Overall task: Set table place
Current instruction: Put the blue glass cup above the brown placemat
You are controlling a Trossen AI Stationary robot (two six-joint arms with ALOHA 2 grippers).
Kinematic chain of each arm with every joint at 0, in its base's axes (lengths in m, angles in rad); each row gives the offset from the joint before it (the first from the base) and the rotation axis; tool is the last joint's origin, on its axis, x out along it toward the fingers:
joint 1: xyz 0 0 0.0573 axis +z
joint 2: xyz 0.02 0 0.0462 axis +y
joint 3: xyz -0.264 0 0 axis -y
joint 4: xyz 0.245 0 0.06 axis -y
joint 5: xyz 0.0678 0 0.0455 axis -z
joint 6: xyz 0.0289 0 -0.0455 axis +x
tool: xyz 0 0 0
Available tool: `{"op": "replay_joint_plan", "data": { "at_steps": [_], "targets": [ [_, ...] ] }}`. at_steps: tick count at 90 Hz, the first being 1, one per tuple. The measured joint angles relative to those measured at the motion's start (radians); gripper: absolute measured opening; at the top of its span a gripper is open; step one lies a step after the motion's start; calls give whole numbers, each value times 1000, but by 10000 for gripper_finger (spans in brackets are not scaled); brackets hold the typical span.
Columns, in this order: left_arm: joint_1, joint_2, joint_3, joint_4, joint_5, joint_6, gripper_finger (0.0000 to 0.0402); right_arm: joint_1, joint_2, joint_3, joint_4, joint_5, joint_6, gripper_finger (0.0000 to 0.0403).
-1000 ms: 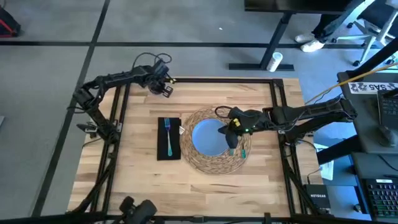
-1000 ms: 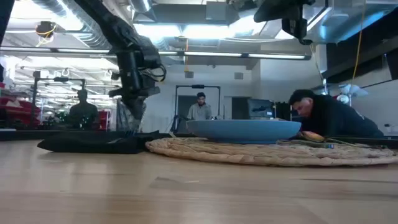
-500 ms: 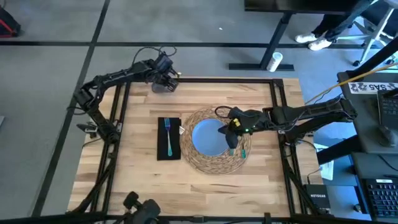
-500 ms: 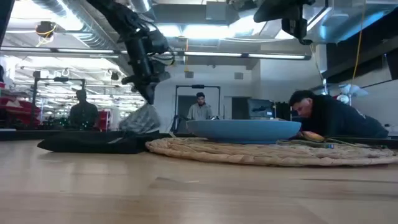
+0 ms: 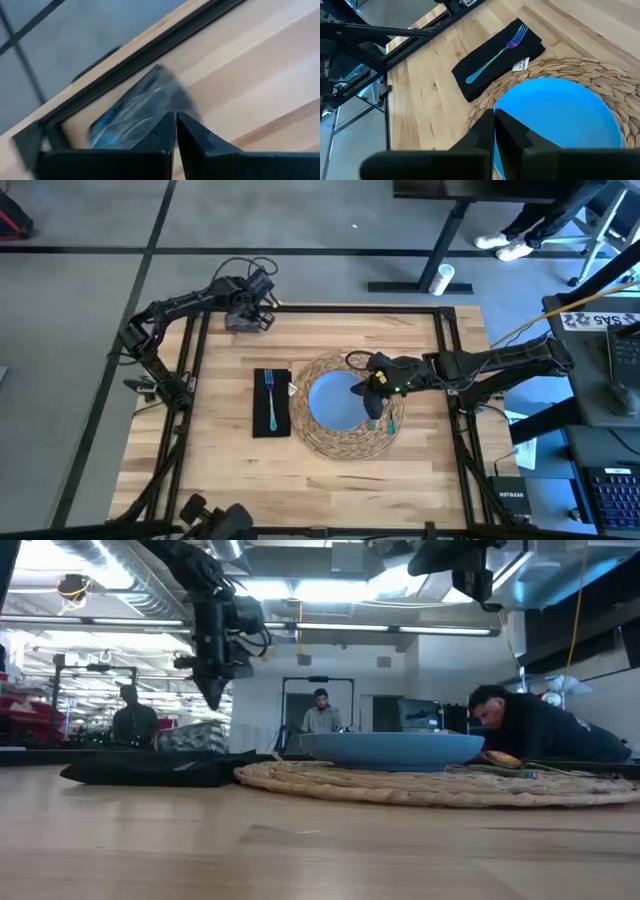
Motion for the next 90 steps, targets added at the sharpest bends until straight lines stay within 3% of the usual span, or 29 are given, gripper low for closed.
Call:
{"op": "replay_joint_plan", "data": {
  "at_steps": [17, 40, 64, 90],
  "targets": [
    [16, -33, 0, -123, -125, -81, 0, 0, 0, 0, -1, 6, -2, 0],
    [48, -36, -69, -339, -131, -226, 0, 0, 0, 0, -2, 7, -17, 0],
    [50, -36, -241, -299, -107, -285, 0, 0, 0, 0, -1, 7, -29, 0],
    [27, -36, -364, -70, 90, -346, 0, 0, 0, 0, -1, 2, -37, 0]
  ]
}}
